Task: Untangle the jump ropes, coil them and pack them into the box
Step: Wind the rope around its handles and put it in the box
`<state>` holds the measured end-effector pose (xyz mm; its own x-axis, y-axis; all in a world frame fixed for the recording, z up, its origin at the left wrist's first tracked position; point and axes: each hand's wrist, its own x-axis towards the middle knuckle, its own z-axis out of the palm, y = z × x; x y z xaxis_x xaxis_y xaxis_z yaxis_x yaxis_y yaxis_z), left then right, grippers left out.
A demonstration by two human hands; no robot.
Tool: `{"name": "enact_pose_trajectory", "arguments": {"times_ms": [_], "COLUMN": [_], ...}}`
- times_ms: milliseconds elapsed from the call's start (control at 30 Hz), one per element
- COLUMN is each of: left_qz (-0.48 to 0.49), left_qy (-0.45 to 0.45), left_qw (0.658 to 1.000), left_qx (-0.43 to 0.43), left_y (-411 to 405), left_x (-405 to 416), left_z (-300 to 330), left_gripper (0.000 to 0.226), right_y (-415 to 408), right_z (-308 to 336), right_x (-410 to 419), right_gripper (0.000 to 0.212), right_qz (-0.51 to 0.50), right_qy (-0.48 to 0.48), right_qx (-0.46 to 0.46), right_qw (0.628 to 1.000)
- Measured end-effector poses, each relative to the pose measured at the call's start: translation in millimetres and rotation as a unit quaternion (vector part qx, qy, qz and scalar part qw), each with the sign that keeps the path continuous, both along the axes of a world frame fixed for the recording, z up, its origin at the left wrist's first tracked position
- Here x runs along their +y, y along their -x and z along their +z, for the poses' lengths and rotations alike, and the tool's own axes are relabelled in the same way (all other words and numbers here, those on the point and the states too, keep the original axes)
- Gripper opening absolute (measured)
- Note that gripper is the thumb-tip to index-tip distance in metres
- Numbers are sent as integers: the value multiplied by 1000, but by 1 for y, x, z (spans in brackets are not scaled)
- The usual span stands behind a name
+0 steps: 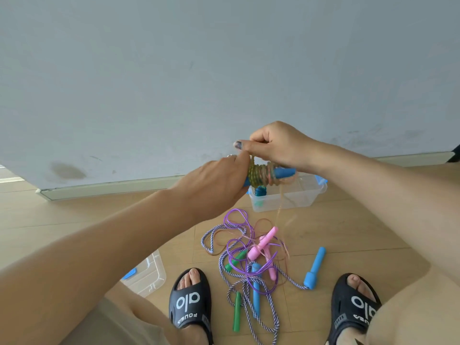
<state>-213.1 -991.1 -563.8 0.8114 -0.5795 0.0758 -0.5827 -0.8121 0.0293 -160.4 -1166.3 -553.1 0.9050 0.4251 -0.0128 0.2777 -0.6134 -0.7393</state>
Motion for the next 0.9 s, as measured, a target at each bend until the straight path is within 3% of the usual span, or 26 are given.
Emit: {"name": "enact_pose_trajectory", "arguments": {"times_ms": [67, 200, 233, 333, 467, 600, 767, 900], "left_qz": [-25, -61, -41, 97, 194, 211, 119, 28], "left_qy": [98, 200, 221, 255, 132, 39, -66, -128], "left_qw": [995, 977, 974, 962, 967, 973, 988, 990], "left_qx": [24, 34, 24, 24, 103, 86, 73, 43], "left_y": [-1, -2, -3, -15, -27, -35, -35, -25], "left_x": [4, 12, 12, 13, 23, 31, 35, 21], "left_z": [9, 17, 16, 14, 5, -3, -10, -4], "left_gripper": [19, 26, 23, 23, 15, 16, 15, 10], "right_y": [-2, 5, 8, 22, 44, 60, 45, 27], "right_z": [-4, -17, -20, -26, -26, -11, 14, 20], "right_x": [0, -3, -1, 11, 23, 22, 10, 2], "right_gripper": [53, 29, 26, 46, 57, 54, 55, 58], "right_qz": [-21, 8, 4, -72, -84, -38, -26, -23], "right_qy": [-54, -122, -109, -56, -27, 104, 140, 118], "right_qx": [66, 174, 179, 185, 136, 27, -144, -171], "right_qw": [996, 977, 978, 978, 987, 994, 979, 978]}}
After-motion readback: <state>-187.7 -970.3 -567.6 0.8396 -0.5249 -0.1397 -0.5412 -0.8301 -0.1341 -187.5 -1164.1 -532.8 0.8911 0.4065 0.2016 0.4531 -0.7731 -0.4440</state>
